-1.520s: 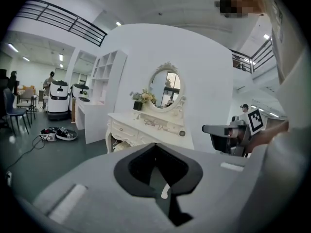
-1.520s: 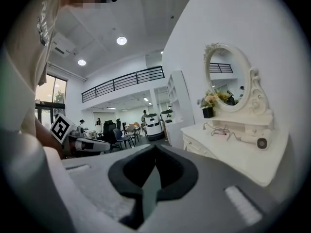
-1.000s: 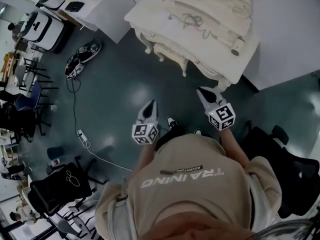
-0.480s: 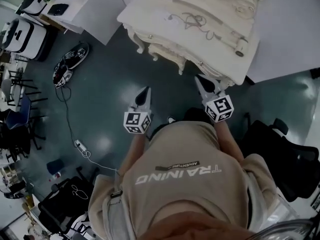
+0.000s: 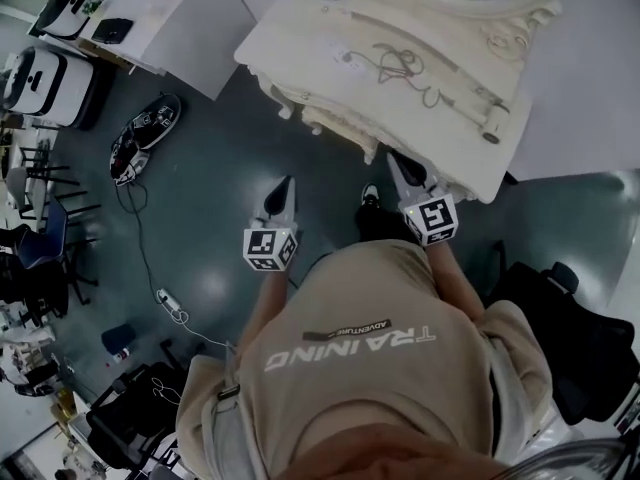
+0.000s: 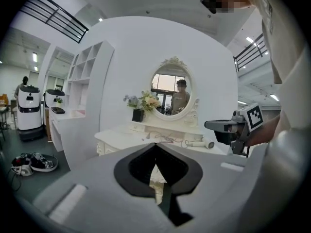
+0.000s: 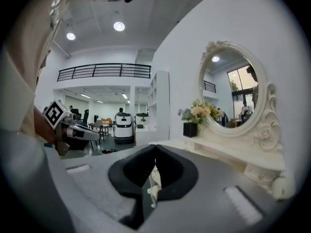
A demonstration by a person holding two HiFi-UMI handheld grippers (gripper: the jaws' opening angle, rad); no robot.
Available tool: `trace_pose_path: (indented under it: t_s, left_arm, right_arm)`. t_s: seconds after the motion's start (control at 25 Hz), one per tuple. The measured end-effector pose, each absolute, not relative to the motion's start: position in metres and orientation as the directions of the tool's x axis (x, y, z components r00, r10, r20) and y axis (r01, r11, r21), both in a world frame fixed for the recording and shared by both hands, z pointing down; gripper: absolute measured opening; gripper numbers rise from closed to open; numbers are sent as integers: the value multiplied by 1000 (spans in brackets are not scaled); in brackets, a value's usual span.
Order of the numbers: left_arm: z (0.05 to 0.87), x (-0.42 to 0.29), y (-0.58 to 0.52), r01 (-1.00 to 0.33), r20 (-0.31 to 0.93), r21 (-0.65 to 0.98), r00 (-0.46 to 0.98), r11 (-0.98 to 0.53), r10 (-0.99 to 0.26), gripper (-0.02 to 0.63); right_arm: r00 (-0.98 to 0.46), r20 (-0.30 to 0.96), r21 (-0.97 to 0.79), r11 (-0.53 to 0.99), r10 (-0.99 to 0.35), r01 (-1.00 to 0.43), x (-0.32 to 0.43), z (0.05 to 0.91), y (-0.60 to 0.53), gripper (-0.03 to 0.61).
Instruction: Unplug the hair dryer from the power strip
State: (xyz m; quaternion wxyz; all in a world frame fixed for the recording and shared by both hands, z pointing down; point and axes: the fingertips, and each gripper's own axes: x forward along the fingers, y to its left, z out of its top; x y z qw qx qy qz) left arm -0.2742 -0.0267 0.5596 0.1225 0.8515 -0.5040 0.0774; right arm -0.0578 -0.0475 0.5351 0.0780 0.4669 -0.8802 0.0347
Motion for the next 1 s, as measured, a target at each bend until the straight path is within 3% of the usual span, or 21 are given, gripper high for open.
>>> trace_pose_path:
  t_s: [0.28,0.64,1.0]
  left_arm:
    - [536,-250,-124,-883,240,110,470,-457,-849,6]
    - [543,-190,-205,-834,248,133,551,-535,-797,6]
    - [559,-226,-251,-785,268,174,618,-594,-739,6]
  right_arm:
    - [-597,121,61,607,-793,-793,-52,506,-149,3]
    - [-642,207,-14,654,-738,-756,-49,541,-203,3]
    - [-563,269,-8,583,-781,-813,-76,549,-242,3]
